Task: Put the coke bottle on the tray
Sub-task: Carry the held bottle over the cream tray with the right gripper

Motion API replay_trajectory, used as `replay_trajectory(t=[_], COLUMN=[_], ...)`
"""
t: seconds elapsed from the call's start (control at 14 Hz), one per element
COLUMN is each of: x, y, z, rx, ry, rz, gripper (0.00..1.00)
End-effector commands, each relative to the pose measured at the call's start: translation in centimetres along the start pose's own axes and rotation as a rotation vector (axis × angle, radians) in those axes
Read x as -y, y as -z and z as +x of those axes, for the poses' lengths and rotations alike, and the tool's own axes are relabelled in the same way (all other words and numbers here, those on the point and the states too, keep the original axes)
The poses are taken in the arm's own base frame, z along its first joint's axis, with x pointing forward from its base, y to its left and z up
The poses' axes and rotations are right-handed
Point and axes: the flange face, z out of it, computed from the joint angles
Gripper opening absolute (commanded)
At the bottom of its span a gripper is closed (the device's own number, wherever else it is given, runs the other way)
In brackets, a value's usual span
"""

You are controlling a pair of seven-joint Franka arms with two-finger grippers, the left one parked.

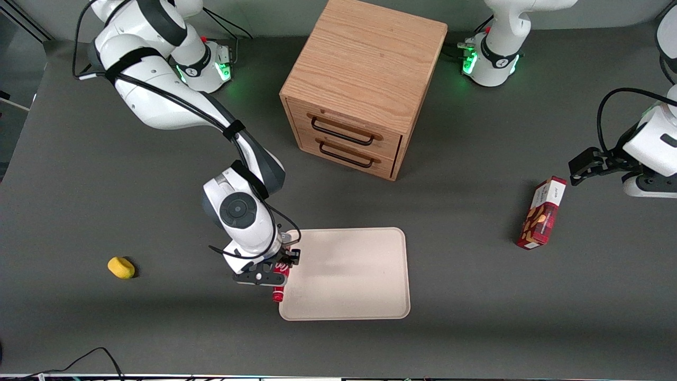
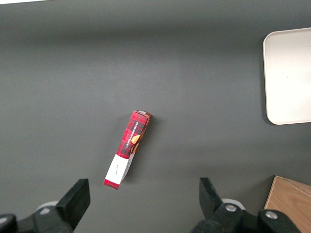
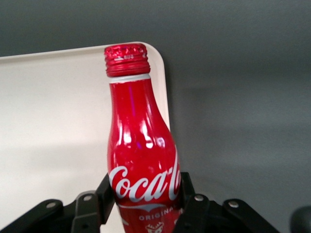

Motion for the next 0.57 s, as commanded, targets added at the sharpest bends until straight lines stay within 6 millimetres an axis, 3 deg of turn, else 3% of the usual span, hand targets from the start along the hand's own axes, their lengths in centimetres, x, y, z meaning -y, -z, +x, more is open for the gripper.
replay_trajectory(t=[0.0,0.21,0.5], x=[0.7,0.7,0.9], y=[-0.4,-2.5,-3.6], z=[0.9,0.3,0.4], rx=[0.006,0.030,0.031], ry=[0.022,0.039,0.039], rz=[0.022,0.017,0.026], gripper=[0.00,0.00,0.00])
